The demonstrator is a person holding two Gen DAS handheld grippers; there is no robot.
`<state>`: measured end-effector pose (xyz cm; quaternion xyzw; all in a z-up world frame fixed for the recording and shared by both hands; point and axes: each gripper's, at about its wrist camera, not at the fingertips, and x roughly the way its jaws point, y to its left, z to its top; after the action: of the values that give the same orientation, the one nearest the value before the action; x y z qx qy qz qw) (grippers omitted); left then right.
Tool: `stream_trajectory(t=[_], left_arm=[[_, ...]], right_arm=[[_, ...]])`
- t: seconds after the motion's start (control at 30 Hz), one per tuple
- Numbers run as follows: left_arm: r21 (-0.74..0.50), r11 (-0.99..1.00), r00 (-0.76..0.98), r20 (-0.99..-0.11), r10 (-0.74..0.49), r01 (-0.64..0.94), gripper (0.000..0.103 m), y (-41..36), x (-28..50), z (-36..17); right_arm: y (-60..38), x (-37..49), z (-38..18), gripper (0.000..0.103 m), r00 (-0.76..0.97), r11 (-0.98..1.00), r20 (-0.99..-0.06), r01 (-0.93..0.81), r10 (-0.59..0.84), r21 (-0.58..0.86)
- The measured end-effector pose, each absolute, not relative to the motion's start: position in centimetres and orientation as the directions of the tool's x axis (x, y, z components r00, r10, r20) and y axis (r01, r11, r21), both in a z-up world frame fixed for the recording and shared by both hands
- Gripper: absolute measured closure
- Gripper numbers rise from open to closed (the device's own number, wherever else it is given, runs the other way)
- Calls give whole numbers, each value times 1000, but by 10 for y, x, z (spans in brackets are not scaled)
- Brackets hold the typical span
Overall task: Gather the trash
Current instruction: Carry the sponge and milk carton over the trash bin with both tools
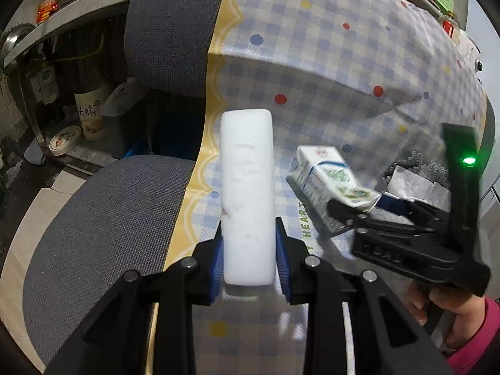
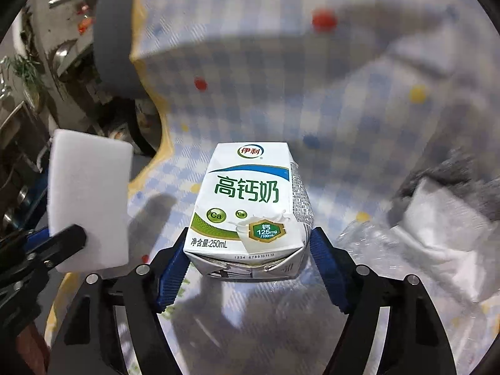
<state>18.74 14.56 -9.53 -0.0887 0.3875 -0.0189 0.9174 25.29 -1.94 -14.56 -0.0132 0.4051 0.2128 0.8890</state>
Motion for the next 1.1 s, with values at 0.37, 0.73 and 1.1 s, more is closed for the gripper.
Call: stream_trajectory(t=[0.37, 0.73, 1.1], left_arm=[[-161, 975, 750, -624, -219, 151, 76, 89, 130, -44], [-111, 886, 685, -593, -423, 451, 76, -32, 49, -17], [-79, 670, 502, -599, -624, 738, 76, -181, -30, -24]], right_arm=[[-104, 144, -62, 29, 722, 930, -592, -330, 359, 161], [-220, 3, -38, 29, 820, 980, -544, -101, 178, 169], [-338, -128, -54, 31, 829, 966, -554, 200, -78, 163]])
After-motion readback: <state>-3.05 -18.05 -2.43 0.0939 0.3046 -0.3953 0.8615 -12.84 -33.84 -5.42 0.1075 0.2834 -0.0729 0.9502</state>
